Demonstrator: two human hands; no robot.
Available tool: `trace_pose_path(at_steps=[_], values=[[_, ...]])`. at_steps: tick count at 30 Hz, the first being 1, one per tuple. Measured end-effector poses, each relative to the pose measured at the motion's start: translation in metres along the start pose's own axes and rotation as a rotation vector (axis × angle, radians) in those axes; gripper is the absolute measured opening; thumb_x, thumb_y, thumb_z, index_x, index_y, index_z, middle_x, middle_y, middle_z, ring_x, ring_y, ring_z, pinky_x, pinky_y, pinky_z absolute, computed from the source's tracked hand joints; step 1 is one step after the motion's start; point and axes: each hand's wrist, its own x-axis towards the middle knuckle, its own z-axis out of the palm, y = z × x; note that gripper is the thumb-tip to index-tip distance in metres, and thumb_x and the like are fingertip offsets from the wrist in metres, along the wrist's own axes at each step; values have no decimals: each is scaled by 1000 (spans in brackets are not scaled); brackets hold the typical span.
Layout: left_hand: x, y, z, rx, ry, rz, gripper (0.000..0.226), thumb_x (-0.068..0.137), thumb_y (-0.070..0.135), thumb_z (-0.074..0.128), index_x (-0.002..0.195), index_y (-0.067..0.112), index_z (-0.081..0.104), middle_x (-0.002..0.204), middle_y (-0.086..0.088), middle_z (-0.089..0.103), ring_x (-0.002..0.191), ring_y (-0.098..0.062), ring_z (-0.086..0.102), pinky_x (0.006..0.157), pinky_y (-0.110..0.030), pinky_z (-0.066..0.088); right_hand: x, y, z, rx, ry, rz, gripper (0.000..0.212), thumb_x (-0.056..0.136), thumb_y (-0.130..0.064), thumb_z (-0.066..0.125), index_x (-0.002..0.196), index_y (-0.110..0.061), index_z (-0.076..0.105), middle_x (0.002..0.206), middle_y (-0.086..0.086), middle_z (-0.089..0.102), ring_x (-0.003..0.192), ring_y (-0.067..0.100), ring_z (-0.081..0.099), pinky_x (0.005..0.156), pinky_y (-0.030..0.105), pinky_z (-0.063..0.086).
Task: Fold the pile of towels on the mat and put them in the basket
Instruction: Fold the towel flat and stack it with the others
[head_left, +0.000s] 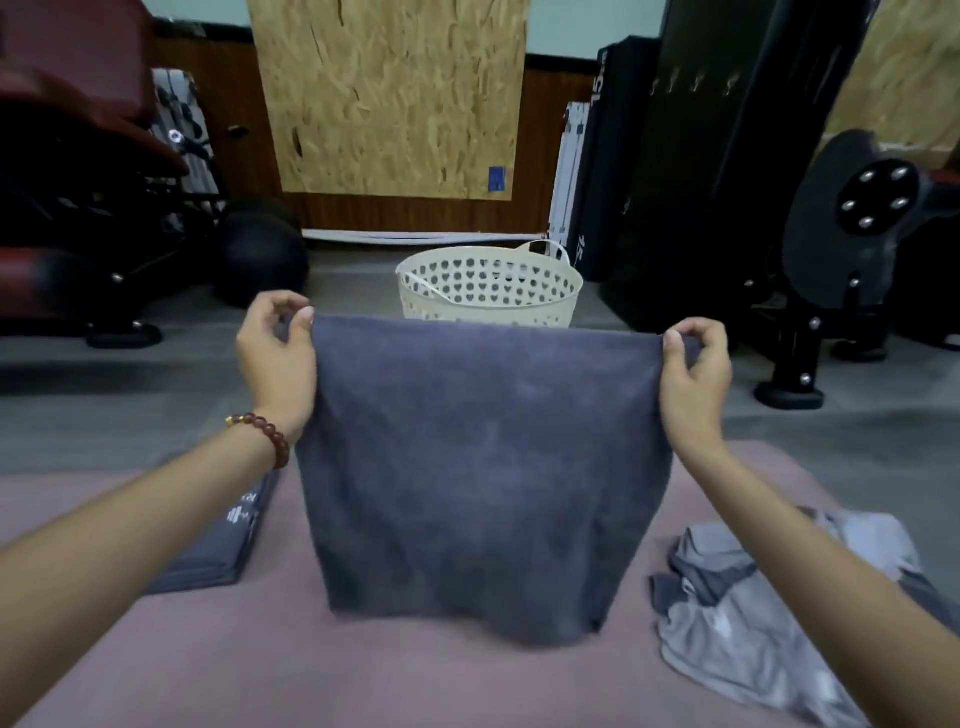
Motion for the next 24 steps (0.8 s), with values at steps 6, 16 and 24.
trace_pose_path(at_steps=[6,16,24], values=[[-27,-90,27,108,-144,-225,12,85,-4,56,87,8,60,82,-8,63,83,-17,54,73,-13,41,-12,90,39,-353,-318,230,9,90,-6,50,87,-14,53,94,3,59,93,21,54,75,21,33],[-109,-321,70,322,-249,-637,8,85,-6,59,91,-3,63,87,-15,57,73,-15,57,74,-18,46,-78,284,149,-682,-626,406,13,89,-4,49,82,-12,57,89,15,62,92,36,59,74,33,42],[-121,-412,91,391,-373,-657,5,82,4,66,86,5,68,92,-16,68,86,-28,63,84,-33,49,-94,361,189,-855,-650,370,16,89,-10,48,85,-20,60,102,10,61,96,34,58,73,30,38]])
